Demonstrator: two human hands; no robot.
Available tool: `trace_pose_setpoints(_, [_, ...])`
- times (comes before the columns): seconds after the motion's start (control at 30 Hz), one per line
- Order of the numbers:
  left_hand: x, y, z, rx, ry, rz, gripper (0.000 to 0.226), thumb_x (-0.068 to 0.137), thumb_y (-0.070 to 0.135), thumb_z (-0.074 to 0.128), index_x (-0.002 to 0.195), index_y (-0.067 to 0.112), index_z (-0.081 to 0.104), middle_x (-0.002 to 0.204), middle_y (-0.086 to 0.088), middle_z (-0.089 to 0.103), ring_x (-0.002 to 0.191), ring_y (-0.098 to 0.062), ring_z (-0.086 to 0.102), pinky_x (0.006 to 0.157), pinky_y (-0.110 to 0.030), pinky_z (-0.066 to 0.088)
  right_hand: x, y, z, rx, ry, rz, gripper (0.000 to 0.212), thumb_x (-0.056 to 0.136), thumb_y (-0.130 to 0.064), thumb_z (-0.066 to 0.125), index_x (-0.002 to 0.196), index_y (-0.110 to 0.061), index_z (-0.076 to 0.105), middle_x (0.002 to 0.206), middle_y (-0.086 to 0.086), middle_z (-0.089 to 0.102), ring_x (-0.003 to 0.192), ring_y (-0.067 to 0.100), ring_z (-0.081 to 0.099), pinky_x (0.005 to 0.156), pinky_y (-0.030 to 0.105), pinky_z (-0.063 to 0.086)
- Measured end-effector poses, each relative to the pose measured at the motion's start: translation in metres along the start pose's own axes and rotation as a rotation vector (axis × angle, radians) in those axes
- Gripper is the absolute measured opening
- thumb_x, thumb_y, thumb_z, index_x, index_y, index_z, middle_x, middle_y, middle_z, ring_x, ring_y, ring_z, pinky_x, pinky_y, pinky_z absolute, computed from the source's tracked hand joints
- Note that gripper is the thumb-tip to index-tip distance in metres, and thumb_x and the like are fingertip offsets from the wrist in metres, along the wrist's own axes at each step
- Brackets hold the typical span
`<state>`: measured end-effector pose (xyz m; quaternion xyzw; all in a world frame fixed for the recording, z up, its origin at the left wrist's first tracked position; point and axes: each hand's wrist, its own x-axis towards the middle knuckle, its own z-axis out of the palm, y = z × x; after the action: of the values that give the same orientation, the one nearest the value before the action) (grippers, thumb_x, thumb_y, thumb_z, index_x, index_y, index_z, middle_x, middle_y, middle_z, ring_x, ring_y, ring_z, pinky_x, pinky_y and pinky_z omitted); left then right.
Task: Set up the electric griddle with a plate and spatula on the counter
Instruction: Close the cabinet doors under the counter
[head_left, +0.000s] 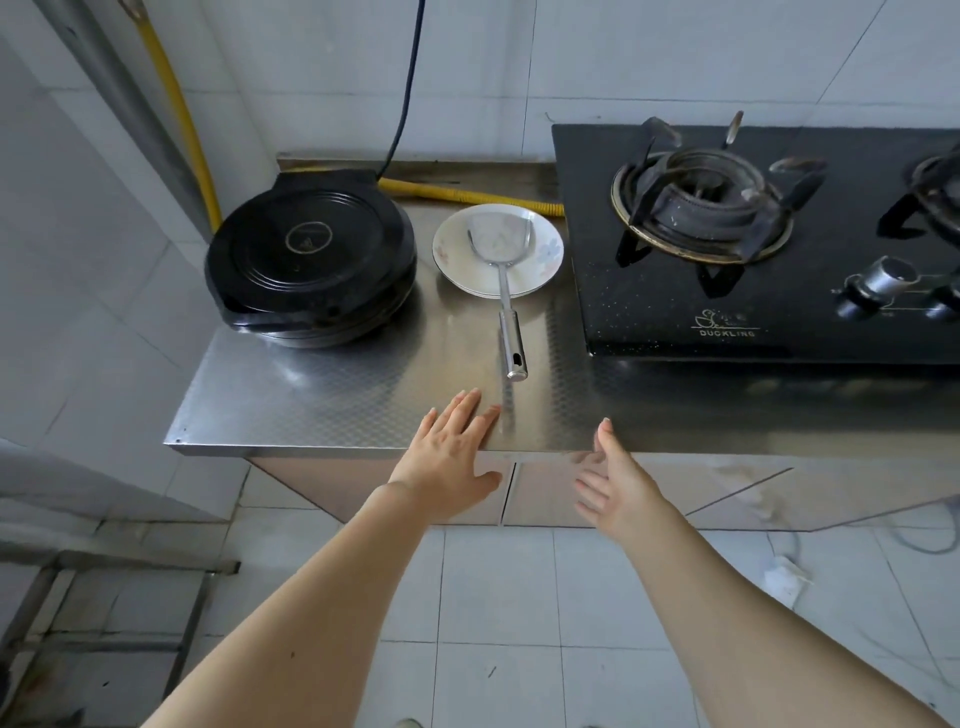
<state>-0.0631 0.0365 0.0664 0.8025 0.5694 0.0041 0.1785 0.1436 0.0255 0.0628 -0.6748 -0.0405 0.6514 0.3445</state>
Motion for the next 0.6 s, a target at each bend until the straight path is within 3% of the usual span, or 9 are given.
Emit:
trace_pose_setpoints(0.17, [-0.026,-0.021,-0.012,0.026,0.06,-0.041,0.082,0.086,0.047,0.053,0.151,0.025,0.008,0.16,-0.001,0.009,0.147,-0.017,0.003,0.118,-0.038,0.003,-0.027,0.011,-0.02,0.043,0.111,0.032,0.065,0.09,-0.05,0.058,0.142,-0.015,0.042,0.133,0.02,0.059,0.117,0.032,0.06,0.098,0.047,0.044])
trace_pose_setpoints(0.27, [-0.043,-0.043,-0.025,0.009,0.066,-0.109,0.077,0.088,0.046,0.052,0.15,0.026,0.012,0.16,-0.001,0.01,0.147,-0.018,0.008,0.119,-0.039,0.007,-0.045,0.009,-0.018,0.03,0.096,0.019,0.043,0.096,-0.028,0.053,0.134,-0.006,0.052,0.132,0.018,0.06,0.113,0.031,0.06,0.096,0.044,0.043])
trace_pose_setpoints(0.4, [-0.058,-0.074,-0.06,-0.014,0.127,-0.177,0.071,0.087,0.042,0.053,0.148,0.027,0.02,0.158,-0.002,0.018,0.145,-0.021,0.018,0.115,-0.036,0.016,-0.077,-0.012,0.009,-0.002,0.028,-0.066,0.024,0.096,-0.017,0.05,0.116,-0.008,0.058,0.124,0.016,0.065,0.101,0.026,0.061,0.091,0.041,0.045])
trace_pose_setpoints(0.6, [-0.074,-0.11,-0.126,-0.058,0.204,-0.269,0.079,0.084,0.038,0.059,0.149,0.026,0.018,0.158,-0.004,0.017,0.143,-0.026,0.021,0.114,-0.038,0.021,-0.122,-0.04,0.077,-0.066,0.028,-0.245,0.02,0.094,-0.011,0.054,0.112,-0.004,0.059,0.119,0.017,0.066,0.097,0.026,0.062,0.088,0.039,0.047])
